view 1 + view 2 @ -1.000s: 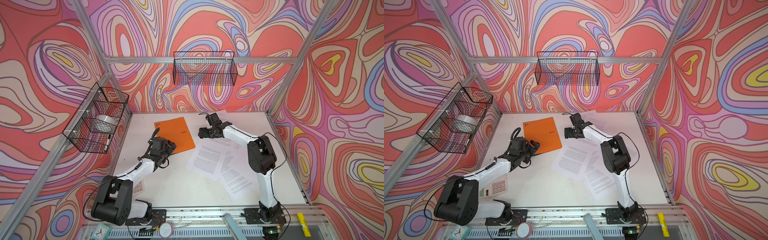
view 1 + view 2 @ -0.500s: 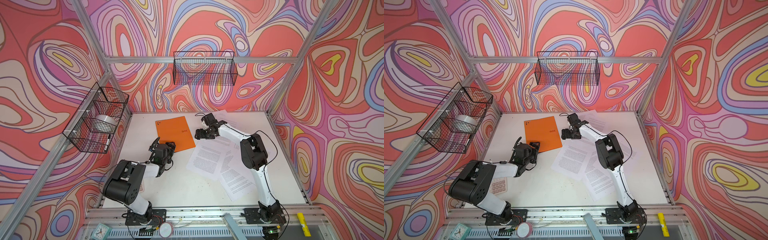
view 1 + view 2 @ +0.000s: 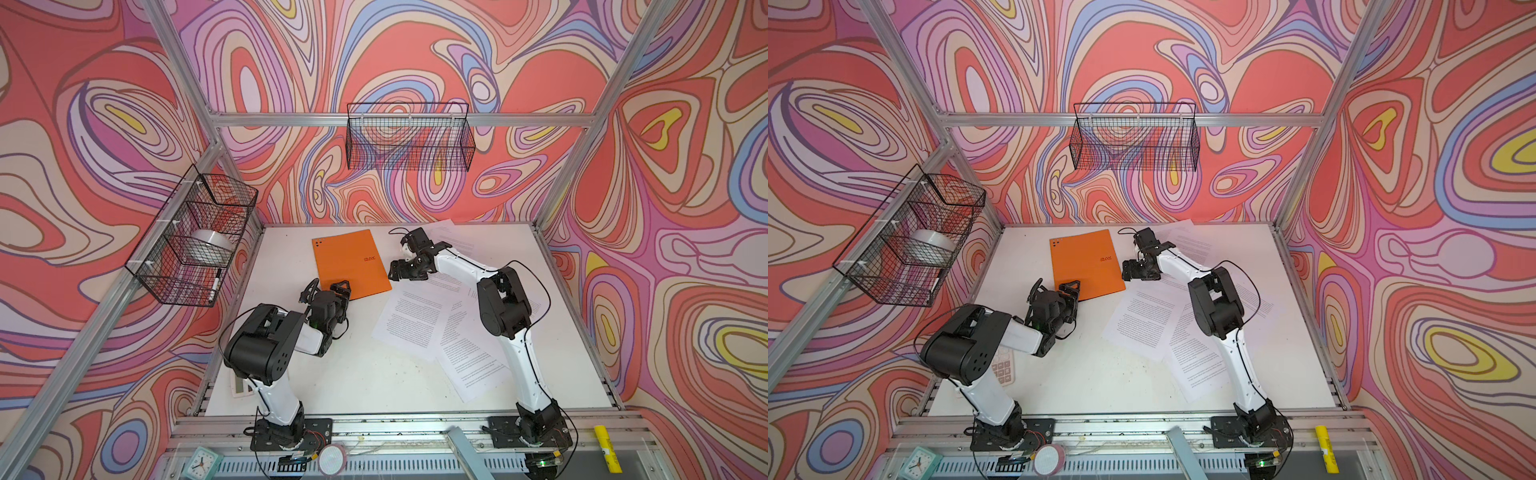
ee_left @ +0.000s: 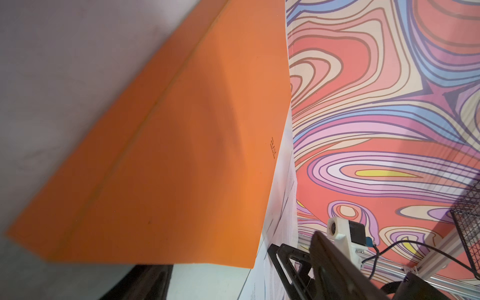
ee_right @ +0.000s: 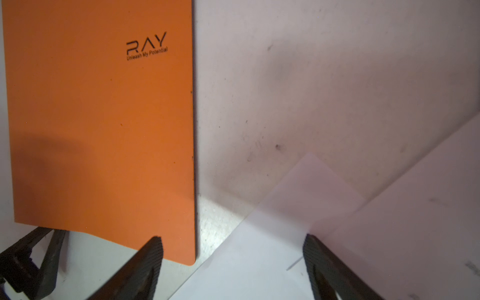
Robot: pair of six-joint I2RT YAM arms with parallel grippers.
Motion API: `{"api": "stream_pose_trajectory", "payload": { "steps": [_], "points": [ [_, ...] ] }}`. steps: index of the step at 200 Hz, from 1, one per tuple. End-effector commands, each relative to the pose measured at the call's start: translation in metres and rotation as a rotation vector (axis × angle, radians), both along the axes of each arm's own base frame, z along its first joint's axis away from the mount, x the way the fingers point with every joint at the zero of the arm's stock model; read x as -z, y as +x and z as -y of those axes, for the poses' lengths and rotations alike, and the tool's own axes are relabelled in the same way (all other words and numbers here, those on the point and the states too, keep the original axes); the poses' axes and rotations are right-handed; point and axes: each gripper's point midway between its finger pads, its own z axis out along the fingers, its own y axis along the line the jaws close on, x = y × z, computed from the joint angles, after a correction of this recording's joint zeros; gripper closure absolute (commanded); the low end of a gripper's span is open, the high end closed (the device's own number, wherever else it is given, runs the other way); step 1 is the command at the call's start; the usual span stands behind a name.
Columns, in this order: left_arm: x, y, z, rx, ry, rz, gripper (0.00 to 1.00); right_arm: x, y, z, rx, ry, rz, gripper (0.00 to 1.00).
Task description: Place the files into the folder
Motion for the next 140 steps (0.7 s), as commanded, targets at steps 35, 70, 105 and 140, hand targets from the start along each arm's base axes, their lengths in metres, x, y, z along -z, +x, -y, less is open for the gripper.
{"api": "stream_pose_trajectory", "payload": {
  "steps": [35, 70, 105, 140],
  "points": [
    [-0.021, 0.017, -0.003, -0.056, -0.071, 0.176, 0.33, 0.005, -0.007, -0.013, -0.041, 0.05, -0.042, 0.11],
    [-0.029, 0.027, -0.004, -0.067, -0.072, 0.203, 0.37, -0.01, -0.007, -0.016, -0.047, 0.08, -0.029, 0.1],
    [-0.028, 0.034, -0.007, -0.085, -0.088, 0.204, 0.5, -0.024, -0.009, -0.017, -0.047, 0.109, -0.018, 0.1],
    [-0.036, 0.047, -0.003, -0.085, -0.109, 0.23, 0.57, -0.044, -0.009, -0.01, -0.016, 0.193, -0.016, 0.08]
  ]
}}
